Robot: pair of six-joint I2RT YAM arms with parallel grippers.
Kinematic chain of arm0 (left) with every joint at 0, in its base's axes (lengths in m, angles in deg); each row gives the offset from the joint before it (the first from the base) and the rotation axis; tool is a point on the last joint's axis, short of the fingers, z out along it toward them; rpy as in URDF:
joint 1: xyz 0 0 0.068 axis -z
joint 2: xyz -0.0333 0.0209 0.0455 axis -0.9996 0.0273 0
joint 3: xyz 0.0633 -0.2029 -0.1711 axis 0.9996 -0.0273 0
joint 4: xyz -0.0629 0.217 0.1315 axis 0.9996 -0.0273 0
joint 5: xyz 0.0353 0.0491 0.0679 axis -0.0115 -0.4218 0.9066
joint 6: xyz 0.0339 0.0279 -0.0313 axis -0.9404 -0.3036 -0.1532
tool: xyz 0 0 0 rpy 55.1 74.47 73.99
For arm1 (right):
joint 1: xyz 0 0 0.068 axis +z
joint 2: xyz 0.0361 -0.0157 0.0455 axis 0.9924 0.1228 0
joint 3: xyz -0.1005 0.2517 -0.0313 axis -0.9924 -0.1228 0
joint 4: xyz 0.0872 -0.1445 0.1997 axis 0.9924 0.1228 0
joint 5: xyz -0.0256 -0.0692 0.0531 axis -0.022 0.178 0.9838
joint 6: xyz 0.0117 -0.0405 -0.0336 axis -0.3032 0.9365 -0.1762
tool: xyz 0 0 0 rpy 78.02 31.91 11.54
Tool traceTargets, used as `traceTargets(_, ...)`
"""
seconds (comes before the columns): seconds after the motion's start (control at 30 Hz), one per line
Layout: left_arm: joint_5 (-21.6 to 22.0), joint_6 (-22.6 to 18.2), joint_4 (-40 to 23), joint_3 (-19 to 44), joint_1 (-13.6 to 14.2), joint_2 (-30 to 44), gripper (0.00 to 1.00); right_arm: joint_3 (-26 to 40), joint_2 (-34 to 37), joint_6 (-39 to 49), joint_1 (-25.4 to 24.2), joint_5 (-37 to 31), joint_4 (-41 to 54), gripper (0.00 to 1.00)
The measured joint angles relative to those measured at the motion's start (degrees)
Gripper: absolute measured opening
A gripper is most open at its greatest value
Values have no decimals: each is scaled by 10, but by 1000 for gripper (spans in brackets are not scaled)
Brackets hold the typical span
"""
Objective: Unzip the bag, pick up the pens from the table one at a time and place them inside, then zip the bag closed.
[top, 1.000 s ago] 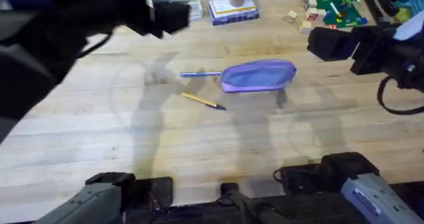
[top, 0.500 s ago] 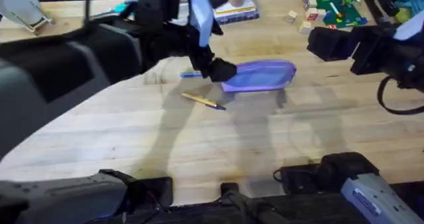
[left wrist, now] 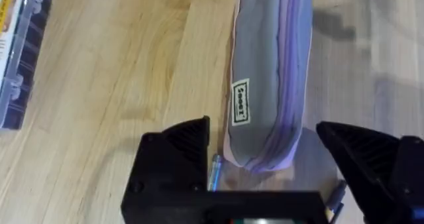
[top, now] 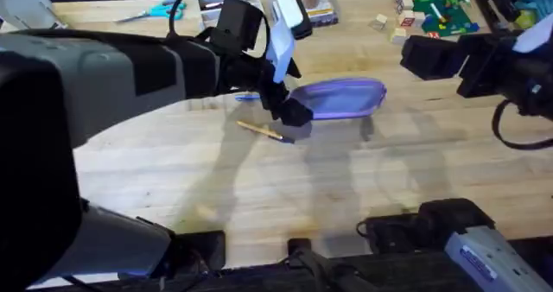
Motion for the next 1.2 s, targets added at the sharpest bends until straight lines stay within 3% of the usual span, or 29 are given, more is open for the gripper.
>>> traceTargets(0.47, -3, 0, 1, 0, 0, 1, 975, 0, 0, 0, 0, 0, 1, 998)
traceTargets(0.5, -3, 0, 1, 0, 0, 1, 832, 0, 0, 0, 0, 0, 1, 998)
traceTargets(0.53, -4, 1, 3, 0, 0, 1, 475, 0, 0, 0, 0, 0, 1, 998)
traceTargets(0.57, -7, -2, 3, 0, 0, 1, 337, 0, 0, 0, 0, 0, 1, 998)
traceTargets(0.6, -8, -2, 3, 0, 2, 1, 99, 0, 0, 0, 0, -2, 1, 998)
traceTargets(0.93, -11, -2, 2, 0, 2, 1, 42, 0, 2, 0, -6, -54, 24, 998)
traceTargets(1.2, -11, -2, 2, 0, 2, 1, 42, 1, 95, 3, -88, -61, 65, 997)
